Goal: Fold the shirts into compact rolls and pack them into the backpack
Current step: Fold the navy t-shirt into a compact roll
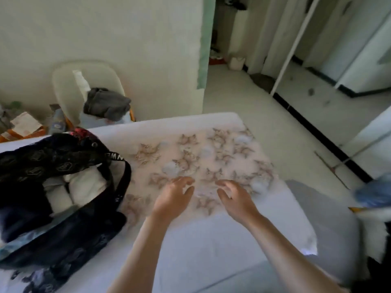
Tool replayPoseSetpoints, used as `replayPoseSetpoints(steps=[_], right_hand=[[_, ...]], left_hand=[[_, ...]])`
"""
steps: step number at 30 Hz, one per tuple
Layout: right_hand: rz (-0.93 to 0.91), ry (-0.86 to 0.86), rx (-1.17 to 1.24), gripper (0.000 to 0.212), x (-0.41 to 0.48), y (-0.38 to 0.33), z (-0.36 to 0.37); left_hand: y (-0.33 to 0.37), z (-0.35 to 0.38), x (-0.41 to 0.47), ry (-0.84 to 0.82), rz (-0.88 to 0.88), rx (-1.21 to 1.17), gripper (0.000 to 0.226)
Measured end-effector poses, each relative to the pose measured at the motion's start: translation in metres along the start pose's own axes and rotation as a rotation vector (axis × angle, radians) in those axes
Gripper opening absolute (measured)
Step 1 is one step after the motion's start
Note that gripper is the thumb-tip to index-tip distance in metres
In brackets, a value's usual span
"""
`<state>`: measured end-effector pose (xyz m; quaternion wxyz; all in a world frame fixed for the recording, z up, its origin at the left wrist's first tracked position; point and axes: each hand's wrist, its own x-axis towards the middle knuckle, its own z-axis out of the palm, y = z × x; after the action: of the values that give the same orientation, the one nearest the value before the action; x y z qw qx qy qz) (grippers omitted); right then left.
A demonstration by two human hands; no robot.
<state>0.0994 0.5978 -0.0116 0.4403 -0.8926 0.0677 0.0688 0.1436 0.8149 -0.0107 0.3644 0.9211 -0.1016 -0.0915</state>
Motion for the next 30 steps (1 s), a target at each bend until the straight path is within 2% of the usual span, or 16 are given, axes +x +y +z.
replayPoseSetpoints(steps=[3, 8, 12, 16, 19, 21, 22, 24, 26, 27, 30], right_hand=[[0.087, 0.092, -0.004, 0.029, -0.027, 0.089, -0.085], [0.343, 0.279, 0.038, 0.028, -0.091, 0.23, -0.215], [0.481, 0.397, -0.061, 0.033, -0.158, 0.306, -0.3], [0.628, 0.651, -0.279, 0.033, -0.223, 0.357, -0.351], [0.889, 0.727, -0.343, 0.065, -0.264, 0.386, -0.371], [1.008, 0.739, -0.186, 0.088, -0.282, 0.405, -0.376], [1.026, 0.758, -0.048, 0.091, -0.288, 0.415, -0.378], [1.025, 0.816, 0.135, 0.072, -0.295, 0.427, -0.378], [1.044, 0.874, 0.142, 0.036, -0.3, 0.436, -0.381], [1.072, 0.877, 0.129, 0.024, -0.302, 0.438, -0.385], [1.115, 0.867, 0.035, 0.02, -0.31, 0.434, -0.398]], left_hand=[[0.091, 0.092, 0.027, -0.13, 0.067, -0.012, 0.029], [0.252, 0.239, 0.042, -0.393, 0.25, 0.033, 0.029], [0.358, 0.342, 0.037, -0.614, 0.343, 0.08, 0.033], [0.433, 0.425, 0.015, -0.793, 0.458, 0.117, 0.033], [0.472, 0.476, -0.009, -0.943, 0.472, 0.098, 0.034], [0.489, 0.506, -0.025, -1.026, 0.465, 0.095, 0.036], [0.495, 0.518, -0.033, -1.067, 0.463, 0.093, 0.038], [0.504, 0.539, -0.048, -1.124, 0.458, 0.093, 0.043], [0.508, 0.553, -0.056, -1.126, 0.464, 0.093, 0.051], [0.509, 0.558, -0.058, -1.119, 0.465, 0.091, 0.057], [0.515, 0.563, -0.056, -1.137, 0.499, 0.031, 0.084]])
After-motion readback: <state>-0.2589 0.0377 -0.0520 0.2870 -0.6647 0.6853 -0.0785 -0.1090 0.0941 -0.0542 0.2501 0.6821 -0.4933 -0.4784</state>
